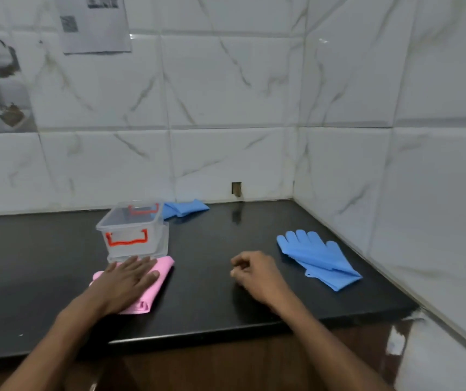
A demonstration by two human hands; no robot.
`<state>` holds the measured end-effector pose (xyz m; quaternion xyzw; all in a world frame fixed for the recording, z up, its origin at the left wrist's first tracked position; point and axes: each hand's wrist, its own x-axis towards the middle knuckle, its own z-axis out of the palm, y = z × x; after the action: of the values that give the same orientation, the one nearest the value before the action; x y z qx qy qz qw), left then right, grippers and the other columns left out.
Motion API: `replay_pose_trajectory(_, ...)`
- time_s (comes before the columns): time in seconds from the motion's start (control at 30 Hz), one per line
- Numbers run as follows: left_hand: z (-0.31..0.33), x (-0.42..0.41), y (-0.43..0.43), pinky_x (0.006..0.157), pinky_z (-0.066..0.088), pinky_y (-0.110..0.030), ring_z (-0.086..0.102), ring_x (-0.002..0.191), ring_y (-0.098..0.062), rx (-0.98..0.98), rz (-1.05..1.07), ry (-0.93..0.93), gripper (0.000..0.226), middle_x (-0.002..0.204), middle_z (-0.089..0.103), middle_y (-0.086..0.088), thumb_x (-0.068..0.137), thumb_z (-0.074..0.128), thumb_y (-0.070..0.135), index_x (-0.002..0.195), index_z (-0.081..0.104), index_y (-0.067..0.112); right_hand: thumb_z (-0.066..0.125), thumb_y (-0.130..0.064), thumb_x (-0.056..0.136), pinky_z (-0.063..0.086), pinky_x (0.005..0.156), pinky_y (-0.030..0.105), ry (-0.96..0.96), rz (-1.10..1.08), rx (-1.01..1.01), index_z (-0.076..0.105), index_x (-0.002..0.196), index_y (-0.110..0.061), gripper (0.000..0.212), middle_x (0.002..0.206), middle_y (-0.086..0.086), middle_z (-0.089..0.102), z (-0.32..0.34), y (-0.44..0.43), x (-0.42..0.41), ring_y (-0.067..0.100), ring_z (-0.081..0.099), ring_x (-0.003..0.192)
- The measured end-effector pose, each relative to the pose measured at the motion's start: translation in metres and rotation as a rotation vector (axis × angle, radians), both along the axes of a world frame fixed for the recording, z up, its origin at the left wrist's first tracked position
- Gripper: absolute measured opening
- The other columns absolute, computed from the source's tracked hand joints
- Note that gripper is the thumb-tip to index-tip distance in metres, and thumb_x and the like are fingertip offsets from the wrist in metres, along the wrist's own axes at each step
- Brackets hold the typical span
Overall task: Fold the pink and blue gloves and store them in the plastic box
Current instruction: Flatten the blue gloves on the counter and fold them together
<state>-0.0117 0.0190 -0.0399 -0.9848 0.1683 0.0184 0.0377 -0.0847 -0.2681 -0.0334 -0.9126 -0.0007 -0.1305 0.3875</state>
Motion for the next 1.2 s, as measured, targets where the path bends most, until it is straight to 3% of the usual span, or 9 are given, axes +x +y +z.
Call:
replay_pose_trajectory(0.13, -0.002, -0.004, 0.0, 0.121, -0.002, -0.046, 0.0, 0.15, -0.011, -0.064, 0.024, -0.042, 0.059, 0.163, 0.005, 0.008, 0.101, 0.017, 0.052, 0.155, 0.005, 0.03, 0.051, -0.006, 0.088, 0.041, 0.071, 0.026, -0.177, -0.297, -0.228, 0.069, 0.086, -0.011, 0.018, 0.079, -0.007, 0.058, 0.01, -0.074, -0.005, 0.018, 0.056, 0.084)
replay_pose_trajectory(0.2, -0.004, -0.013, -0.004, 0.121, -0.002, -0.048, 0.013, 0.149, -0.011, -0.091, 0.012, -0.28, 0.064, 0.161, 0.019, 0.005, 0.098, 0.011, 0.056, 0.154, 0.018, 0.026, 0.048, -0.011, 0.086, 0.034, 0.063, 0.031, -0.143, -0.47, -0.313, 0.057, 0.073, -0.008, 0.016, 0.07, -0.001, 0.053, 0.014, -0.108, -0.003, 0.025, 0.055, 0.081)
replay_pose_trajectory(0.33, -0.007, -0.041, -0.038, 0.116, 0.024, -0.049, 0.065, 0.113, -0.025, -0.465, -0.207, -0.736, 0.051, 0.118, 0.07, -0.009, 0.09, 0.034, 0.035, 0.119, 0.067, 0.009, 0.047, -0.041, 0.093, 0.04, 0.088, 0.04, 0.152, -0.722, -0.346, 0.059, 0.104, -0.013, 0.033, 0.112, 0.011, 0.062, 0.016, -0.156, 0.005, 0.034, 0.051, 0.11)
replay_pose_trajectory(0.47, -0.024, -0.066, -0.085, 0.114, 0.03, -0.036, 0.065, 0.11, -0.017, -0.603, -0.376, -0.586, 0.034, 0.116, 0.071, -0.003, 0.083, 0.068, 0.011, 0.116, 0.07, 0.017, 0.072, -0.027, 0.079, 0.047, 0.077, 0.037, 0.198, -0.644, -0.046, 0.051, 0.079, -0.011, 0.026, 0.096, 0.013, 0.063, 0.013, -0.171, 0.02, 0.029, 0.059, 0.084)
replay_pose_trajectory(0.57, -0.036, -0.064, -0.099, 0.114, 0.022, -0.017, 0.049, 0.129, -0.009, -0.606, -0.397, -0.443, 0.042, 0.136, 0.057, 0.004, 0.094, 0.057, 0.03, 0.135, 0.056, 0.025, 0.076, -0.008, 0.077, 0.045, 0.074, 0.038, 0.144, -0.554, 0.342, 0.056, 0.096, 0.001, 0.03, 0.1, 0.017, 0.061, 0.021, -0.17, 0.031, 0.026, 0.055, 0.081)
replay_pose_trajectory(0.73, -0.039, -0.058, -0.094, 0.106, 0.039, -0.024, 0.049, 0.127, -0.006, -0.639, -0.28, -0.338, 0.049, 0.14, 0.052, 0.008, 0.095, 0.05, 0.043, 0.142, 0.046, 0.028, 0.063, -0.023, 0.092, 0.052, 0.075, 0.035, 0.065, -0.189, 0.448, 0.06, 0.114, -0.007, 0.027, 0.105, 0.013, 0.066, 0.048, -0.151, 0.036, 0.024, 0.064, 0.092)
replay_pose_trajectory(1.0, -0.041, -0.068, -0.094, 0.109, 0.033, -0.017, 0.045, 0.129, 0.001, -0.663, -0.302, -0.356, 0.048, 0.142, 0.049, 0.014, 0.094, 0.048, 0.049, 0.139, 0.048, 0.033, 0.06, -0.019, 0.093, 0.059, 0.085, 0.04, -0.141, 0.292, 0.957, 0.061, 0.118, 0.002, 0.033, 0.111, 0.019, 0.068, 0.125, -0.117, 0.036, 0.03, 0.068, 0.098)
replay_pose_trajectory(1.13, -0.017, -0.078, -0.098, 0.101, 0.047, -0.024, 0.057, 0.115, 0.005, -1.152, -0.317, -0.324, 0.029, 0.12, 0.066, 0.019, 0.091, 0.062, 0.036, 0.119, 0.066, 0.031, 0.061, -0.016, 0.093, 0.056, 0.085, 0.041, -0.126, 0.346, 0.837, 0.059, 0.121, 0.005, 0.035, 0.111, 0.02, 0.067, 0.151, -0.094, 0.033, 0.031, 0.066, 0.099)
replay_pose_trajectory(1.2, 0.009, -0.081, -0.108, 0.1, 0.05, -0.03, 0.061, 0.117, -0.006, -1.498, -0.314, -0.094, 0.043, 0.12, 0.069, 0.012, 0.086, 0.062, 0.051, 0.121, 0.065, 0.027, 0.058, -0.014, 0.096, 0.052, 0.083, 0.04, -0.208, 0.314, 0.595, 0.059, 0.116, 0.001, 0.025, 0.106, 0.015, 0.067, 0.155, -0.071, 0.029, 0.026, 0.065, 0.095)
